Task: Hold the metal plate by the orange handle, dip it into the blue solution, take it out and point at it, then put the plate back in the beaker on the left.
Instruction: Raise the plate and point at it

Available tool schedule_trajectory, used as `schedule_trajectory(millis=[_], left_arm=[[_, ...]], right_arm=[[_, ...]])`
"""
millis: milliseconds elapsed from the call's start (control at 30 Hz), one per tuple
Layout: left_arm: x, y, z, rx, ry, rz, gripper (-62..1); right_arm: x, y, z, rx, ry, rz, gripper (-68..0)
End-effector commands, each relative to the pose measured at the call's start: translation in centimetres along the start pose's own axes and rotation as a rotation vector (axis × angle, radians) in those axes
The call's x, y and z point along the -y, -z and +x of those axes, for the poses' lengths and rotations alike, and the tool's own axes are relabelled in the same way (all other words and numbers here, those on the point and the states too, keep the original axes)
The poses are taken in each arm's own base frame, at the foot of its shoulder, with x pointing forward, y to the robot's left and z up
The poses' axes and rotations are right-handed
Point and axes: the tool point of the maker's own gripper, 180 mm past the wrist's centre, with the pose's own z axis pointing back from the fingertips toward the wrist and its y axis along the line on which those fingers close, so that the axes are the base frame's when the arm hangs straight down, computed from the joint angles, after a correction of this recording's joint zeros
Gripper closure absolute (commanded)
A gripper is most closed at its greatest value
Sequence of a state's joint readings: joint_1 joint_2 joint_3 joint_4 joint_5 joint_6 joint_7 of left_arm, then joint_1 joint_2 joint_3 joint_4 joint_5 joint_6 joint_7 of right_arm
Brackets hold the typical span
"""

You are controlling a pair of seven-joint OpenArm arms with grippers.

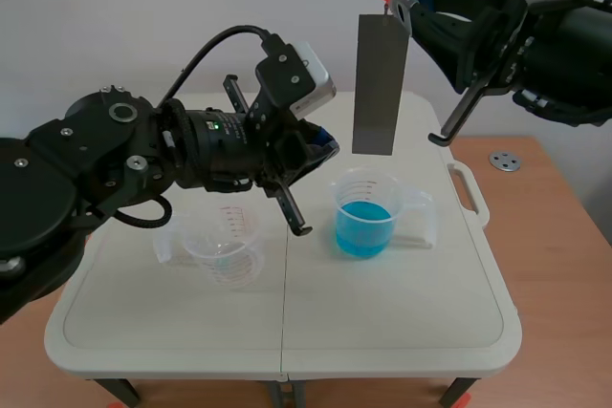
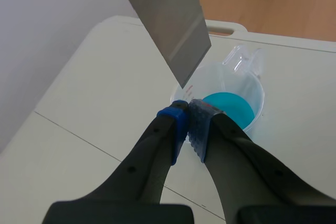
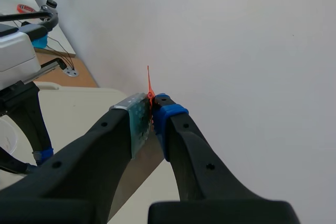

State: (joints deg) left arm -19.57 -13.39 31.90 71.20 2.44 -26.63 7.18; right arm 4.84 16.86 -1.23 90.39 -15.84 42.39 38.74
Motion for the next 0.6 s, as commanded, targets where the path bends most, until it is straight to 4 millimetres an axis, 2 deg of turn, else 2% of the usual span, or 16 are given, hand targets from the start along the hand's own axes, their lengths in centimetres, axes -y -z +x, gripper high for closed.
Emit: schedule_trajectory(millis=[0, 200, 567], left_arm=[[-0.42, 0.36, 1.05, 0.028, 0.003, 0.008, -1.6], [-0.47, 0.98, 1.29, 0.032, 0.002, 0.030, -1.6], [-0.77, 0.96, 1.47, 0.042, 0.003, 0.046, -1.6]], right_arm=[[0.81, -0.09, 1.24, 0.039, -0.019, -0.008, -1.3], [0.81, -0.09, 1.24, 0.039, -0.019, -0.008, -1.3], [0.81, -0.09, 1.24, 0.039, -0.019, -0.008, -1.3]])
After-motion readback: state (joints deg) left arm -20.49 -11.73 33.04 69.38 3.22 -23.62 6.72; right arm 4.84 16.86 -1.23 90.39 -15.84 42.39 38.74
